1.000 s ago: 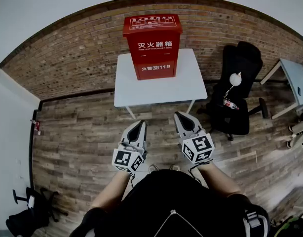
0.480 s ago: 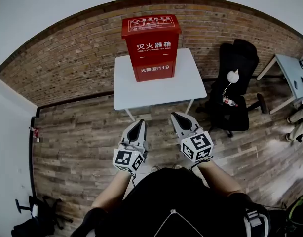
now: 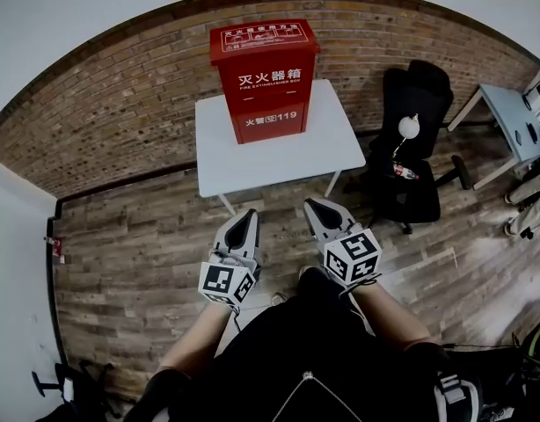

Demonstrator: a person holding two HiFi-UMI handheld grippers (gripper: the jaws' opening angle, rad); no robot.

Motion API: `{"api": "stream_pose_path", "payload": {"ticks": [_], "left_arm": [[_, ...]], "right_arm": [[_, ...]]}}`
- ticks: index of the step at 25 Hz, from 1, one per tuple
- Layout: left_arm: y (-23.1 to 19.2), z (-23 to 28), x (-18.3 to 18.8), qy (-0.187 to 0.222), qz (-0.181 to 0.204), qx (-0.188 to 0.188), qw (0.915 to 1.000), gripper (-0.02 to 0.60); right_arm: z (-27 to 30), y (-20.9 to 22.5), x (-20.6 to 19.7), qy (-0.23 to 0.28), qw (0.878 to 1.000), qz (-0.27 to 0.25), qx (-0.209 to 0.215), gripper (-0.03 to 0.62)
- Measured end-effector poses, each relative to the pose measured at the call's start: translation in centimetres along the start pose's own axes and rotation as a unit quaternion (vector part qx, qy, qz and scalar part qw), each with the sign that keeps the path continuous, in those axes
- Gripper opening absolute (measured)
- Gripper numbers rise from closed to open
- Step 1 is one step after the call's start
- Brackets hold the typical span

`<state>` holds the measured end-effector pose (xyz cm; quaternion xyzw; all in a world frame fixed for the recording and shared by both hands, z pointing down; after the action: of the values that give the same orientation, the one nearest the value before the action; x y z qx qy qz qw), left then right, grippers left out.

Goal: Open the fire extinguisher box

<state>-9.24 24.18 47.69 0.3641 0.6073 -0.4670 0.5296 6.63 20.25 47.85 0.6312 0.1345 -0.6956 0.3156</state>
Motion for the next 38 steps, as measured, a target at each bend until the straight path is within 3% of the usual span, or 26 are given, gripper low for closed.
{"api": "stream_pose_path", "payload": {"ticks": [12, 26, 30, 38], "left_arm": [[-2.2, 6.3, 0.1, -0.003, 0.006, 0.009, 0.9999, 0.044], [-3.0, 18.6, 1.5, 0.001, 0.018, 0.073, 0.9971, 0.044], [-2.9, 20.3, 1.7, 0.007, 0.022, 0.099, 0.9949, 0.044], [-4.1, 22.1, 0.8, -0.011, 0.014, 0.121, 0.9925, 0.044]], "right_arm": [[4.3, 5.6, 1.9, 0.008, 1.000, 0.003, 0.006, 0.018], [10.6, 17.5, 7.0, 0.000, 0.998, -0.043, 0.050, 0.018], [11.9, 19.4, 7.5, -0.006, 0.995, -0.062, 0.075, 0.018], [14.8, 21.9, 7.2, -0.020, 0.994, -0.053, 0.090, 0.018]]}}
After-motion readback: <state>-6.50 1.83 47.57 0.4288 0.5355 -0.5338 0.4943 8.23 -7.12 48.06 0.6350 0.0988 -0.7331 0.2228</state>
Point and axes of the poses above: the fingertips, and each gripper's own axes: z forward along the fingers, y to its right, x out of its top, the point moved 4 cm from there along -z, backward along the fingers, and after that the axes turned 10 degrees about x, right-handed, at the moved point
